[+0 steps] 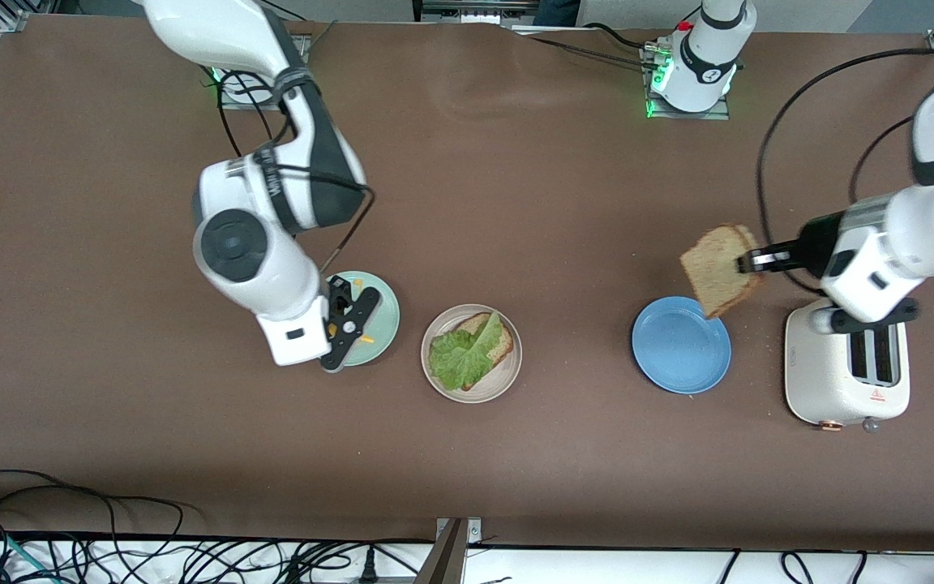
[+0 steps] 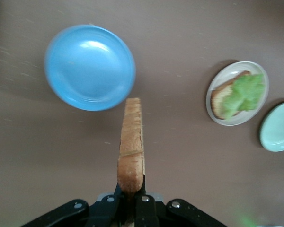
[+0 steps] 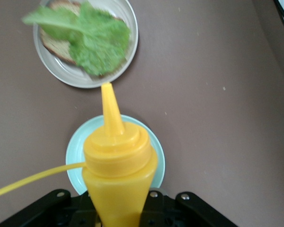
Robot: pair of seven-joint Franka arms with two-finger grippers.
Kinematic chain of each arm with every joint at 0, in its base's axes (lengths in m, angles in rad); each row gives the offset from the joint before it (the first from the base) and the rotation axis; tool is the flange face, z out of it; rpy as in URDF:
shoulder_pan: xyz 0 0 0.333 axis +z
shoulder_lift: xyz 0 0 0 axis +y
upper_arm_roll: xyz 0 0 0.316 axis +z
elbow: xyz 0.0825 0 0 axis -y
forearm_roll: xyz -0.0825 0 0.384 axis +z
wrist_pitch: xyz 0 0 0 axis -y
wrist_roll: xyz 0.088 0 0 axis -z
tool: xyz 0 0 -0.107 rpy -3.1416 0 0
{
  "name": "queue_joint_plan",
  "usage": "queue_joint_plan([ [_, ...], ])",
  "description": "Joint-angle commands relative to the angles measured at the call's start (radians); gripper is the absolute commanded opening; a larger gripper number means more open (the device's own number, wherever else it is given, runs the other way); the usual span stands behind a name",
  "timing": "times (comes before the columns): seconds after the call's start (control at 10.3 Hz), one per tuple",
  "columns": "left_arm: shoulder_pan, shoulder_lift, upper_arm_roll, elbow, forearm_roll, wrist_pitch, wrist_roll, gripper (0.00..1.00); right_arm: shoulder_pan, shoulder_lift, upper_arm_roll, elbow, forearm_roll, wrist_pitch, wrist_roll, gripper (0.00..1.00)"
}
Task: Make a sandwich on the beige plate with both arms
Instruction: 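Carry the bread to the plate while the right gripper withdraws the bottle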
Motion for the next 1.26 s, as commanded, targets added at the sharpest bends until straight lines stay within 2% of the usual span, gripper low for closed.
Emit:
queue_joint_plan([
  [0.0,-0.098,0.069,0.008,0.022,-0.122,0.116,-0.170,0.03,-0.130,-0.014,0.019,-0.047,0.268,-0.012,-0.227,0.00],
  [0.1,-0.147,0.101,0.008,0.021,-0.161,0.215,-0.252,0.03,-0.165,-0.014,0.019,-0.072,0.351,-0.020,-0.351,0.00],
  [0.39,-0.265,0.209,0.008,0.016,-0.247,0.475,-0.386,0.00,-0.274,0.010,0.022,-0.089,0.508,-0.132,-0.612,0.00],
  [0.58,-0.304,0.269,0.008,0.016,-0.311,0.593,-0.390,0.00,-0.339,0.024,0.024,-0.112,0.596,-0.230,-0.771,0.00],
  [0.77,-0.365,0.312,0.008,0.012,-0.328,0.779,-0.400,0.00,-0.402,0.053,0.024,-0.154,0.700,-0.319,-0.952,0.00],
  [0.97,-0.399,0.343,0.008,0.007,-0.342,0.932,-0.407,0.00,-0.457,0.090,0.025,-0.164,0.723,-0.394,-1.110,0.00],
  [1.16,-0.410,0.346,0.008,-0.004,-0.348,0.945,-0.407,0.00,-0.492,0.127,0.025,-0.196,0.766,-0.463,-1.267,0.00],
])
